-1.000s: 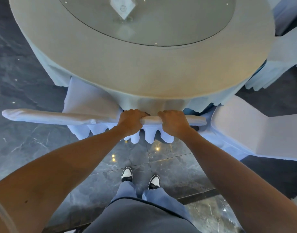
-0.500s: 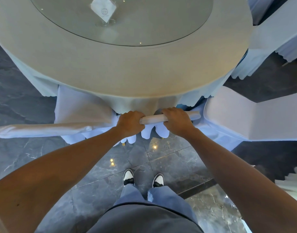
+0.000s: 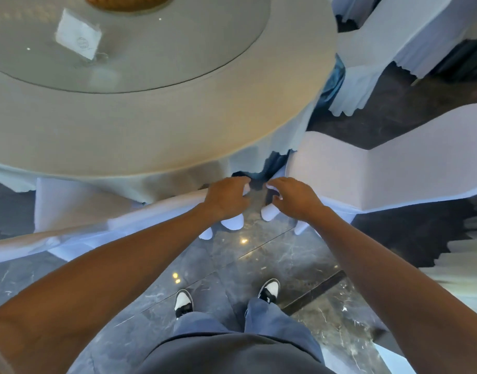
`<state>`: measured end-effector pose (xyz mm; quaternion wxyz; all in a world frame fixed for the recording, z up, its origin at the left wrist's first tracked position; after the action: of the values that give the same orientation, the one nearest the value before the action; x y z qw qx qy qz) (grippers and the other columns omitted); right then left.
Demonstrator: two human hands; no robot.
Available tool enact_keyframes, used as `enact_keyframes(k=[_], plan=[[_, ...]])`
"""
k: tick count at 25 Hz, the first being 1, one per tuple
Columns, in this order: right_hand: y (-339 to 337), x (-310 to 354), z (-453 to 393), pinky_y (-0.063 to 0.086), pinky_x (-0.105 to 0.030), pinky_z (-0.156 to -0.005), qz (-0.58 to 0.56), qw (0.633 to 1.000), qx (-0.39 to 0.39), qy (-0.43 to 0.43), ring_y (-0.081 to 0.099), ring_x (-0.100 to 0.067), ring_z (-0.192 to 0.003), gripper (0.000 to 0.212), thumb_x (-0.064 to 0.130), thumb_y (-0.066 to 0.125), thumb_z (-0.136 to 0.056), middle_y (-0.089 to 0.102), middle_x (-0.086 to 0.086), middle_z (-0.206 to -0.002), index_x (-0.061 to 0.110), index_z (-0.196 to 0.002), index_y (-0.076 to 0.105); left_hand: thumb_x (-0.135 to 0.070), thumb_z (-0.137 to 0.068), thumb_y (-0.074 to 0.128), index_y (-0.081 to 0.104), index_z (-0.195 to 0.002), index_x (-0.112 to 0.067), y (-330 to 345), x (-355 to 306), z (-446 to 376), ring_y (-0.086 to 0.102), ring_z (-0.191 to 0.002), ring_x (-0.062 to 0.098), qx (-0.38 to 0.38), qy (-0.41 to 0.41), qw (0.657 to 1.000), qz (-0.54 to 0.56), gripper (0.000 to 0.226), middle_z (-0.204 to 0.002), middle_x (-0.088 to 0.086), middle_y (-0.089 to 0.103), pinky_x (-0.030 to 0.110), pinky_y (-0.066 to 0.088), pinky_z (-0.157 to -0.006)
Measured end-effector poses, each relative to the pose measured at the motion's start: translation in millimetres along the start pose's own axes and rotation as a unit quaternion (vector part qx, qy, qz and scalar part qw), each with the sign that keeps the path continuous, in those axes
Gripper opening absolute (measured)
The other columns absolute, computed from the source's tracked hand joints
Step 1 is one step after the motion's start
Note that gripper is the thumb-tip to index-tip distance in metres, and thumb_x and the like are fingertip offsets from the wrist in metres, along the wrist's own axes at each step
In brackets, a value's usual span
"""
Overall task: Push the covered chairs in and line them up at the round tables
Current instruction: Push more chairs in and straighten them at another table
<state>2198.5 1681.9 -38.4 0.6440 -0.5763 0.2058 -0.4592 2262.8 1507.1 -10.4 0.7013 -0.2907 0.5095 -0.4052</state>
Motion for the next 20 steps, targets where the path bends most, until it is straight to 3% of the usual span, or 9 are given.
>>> enact_keyframes(k=[2,5,9,14,20], plan=[[-13,-66,12,0.044,-0.035,-0.094,-0.012,0.999,0.015,0.041,0.055,-0.026,-0.118,0.045,0.023,0.053,-0.094,0.056,-0.001,-0.138,0.023,-0.139,0.051,-0.033,-0.094,0.057,0.043,-0.148,-0.022,21,-46,-23,0.052,-0.127,0.027,0.034,-0.002,0.999,-0.001,0.056,-0.145,0.002,0.052,0.036,0.041,-0.101],[-38,-151,33,0.041,-0.037,-0.104,-0.006,0.997,0.012,0.076,0.049,-0.025,-0.128,0.047,0.026,0.053,-0.094,0.049,0.000,-0.146,0.025,-0.141,0.047,-0.037,-0.087,0.056,0.055,-0.126,-0.020,49,-109,-53,0.057,-0.110,0.025,0.081,-0.004,0.997,0.021,0.042,-0.121,0.005,0.060,0.034,0.042,-0.086],[-75,-237,56,0.041,-0.038,-0.104,0.016,0.994,-0.009,0.105,0.046,-0.025,-0.131,0.048,0.023,0.055,-0.093,0.048,-0.002,-0.147,0.022,-0.141,0.048,-0.038,-0.082,0.057,0.057,-0.118,-0.014,78,-183,-100,0.064,-0.104,0.031,0.101,0.033,0.994,0.016,0.043,-0.111,0.004,0.065,0.045,0.053,-0.084],[-112,-321,62,0.040,-0.037,-0.106,0.039,0.988,-0.057,0.140,0.048,-0.025,-0.129,0.047,0.019,0.057,-0.093,0.052,-0.004,-0.142,0.018,-0.139,0.052,-0.030,-0.095,0.057,0.043,-0.140,-0.007,103,-272,-160,0.051,-0.125,0.031,0.118,0.078,0.990,-0.011,0.053,-0.140,0.012,0.051,0.041,0.043,-0.101],[-145,-429,51,0.038,-0.041,-0.110,0.049,0.975,-0.060,0.210,0.045,-0.028,-0.133,0.047,0.023,0.059,-0.096,0.044,-0.002,-0.151,0.022,-0.142,0.049,-0.033,-0.097,0.058,0.041,-0.144,-0.013,127,-364,-252,0.051,-0.126,0.030,0.140,0.134,0.981,0.017,0.054,-0.143,0.009,0.050,0.037,0.041,-0.104]])
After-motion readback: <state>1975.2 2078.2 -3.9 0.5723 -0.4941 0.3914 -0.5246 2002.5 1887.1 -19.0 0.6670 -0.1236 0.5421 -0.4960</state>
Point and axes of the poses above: each hand's wrist, its own z-axis away from the middle knuckle, its own y-axis out of the palm, x = y × z, the point moved 4 cm from there along -z, towards the middle knuckle
